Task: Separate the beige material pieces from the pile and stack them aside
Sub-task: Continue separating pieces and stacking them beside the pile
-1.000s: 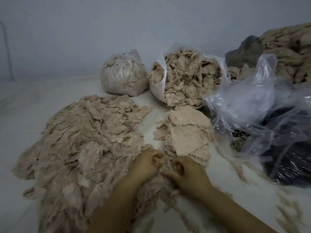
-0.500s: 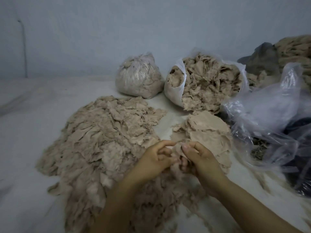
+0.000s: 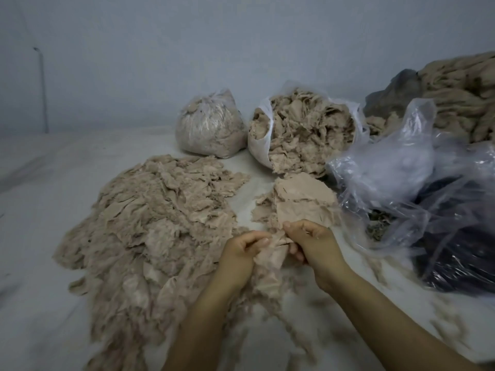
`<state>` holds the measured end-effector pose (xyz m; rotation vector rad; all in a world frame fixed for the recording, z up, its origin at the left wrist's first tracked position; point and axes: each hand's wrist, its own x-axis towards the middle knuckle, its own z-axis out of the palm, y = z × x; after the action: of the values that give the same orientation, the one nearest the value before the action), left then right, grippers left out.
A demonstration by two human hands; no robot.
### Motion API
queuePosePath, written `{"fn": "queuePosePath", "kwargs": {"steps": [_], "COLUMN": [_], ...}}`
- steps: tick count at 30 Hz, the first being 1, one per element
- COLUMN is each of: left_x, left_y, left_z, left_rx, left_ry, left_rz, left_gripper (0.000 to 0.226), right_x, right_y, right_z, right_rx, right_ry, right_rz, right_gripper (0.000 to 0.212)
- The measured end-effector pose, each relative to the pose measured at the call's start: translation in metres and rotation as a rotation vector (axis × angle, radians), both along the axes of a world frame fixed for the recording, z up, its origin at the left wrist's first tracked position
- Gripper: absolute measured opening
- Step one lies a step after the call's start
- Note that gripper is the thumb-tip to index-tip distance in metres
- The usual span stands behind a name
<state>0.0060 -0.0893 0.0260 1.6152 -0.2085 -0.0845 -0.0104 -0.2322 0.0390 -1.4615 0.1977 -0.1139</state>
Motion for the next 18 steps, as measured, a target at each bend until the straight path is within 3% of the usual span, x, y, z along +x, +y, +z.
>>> {"fn": "queuePosePath", "kwargs": {"steps": [3,6,11,13,16,18], "left_x": [0.002,0.003,-0.006,-0.008,-0.003,0.001], "left_y": [-0.001,0.004,0.006,0.005,0.019,0.028], "left_z": [0.002,0.002,-0.002,-0.003,-0.002,-0.002], "left_rx": [0.031,-0.056,0.181,0.199,0.059,-0.065], "left_ry": [0.008,0.133,0.15,0.176,0.299,0.349], "left_rz": [0.105,0.132,-0.214,-0.23,-0.057,-0.034], "left_gripper": [0.026,0.023,0.017,0.006,0.02,0.025], "right_x": [-0.004,-0.009,-0.007,-0.002,0.004,-0.002], "right_y": [-0.012,-0.017,-0.013,-0.013,-0.03,-0.041], "right_z": [-0.005,-0.013,-0.021,-0.021,-0.023,-0.024], "right_rx": [-0.104,-0.13,-0.091,-0.139,-0.393,-0.5], "right_ry": [-0.02,-0.001,0.009,-0.018,-0.026,0.068], "right_rz": [-0.037,-0.036,-0.014,-0.066,-0.261,-0.076], "right_gripper": [0.028,0.029,0.032,0.032,0.034,0.036]}}
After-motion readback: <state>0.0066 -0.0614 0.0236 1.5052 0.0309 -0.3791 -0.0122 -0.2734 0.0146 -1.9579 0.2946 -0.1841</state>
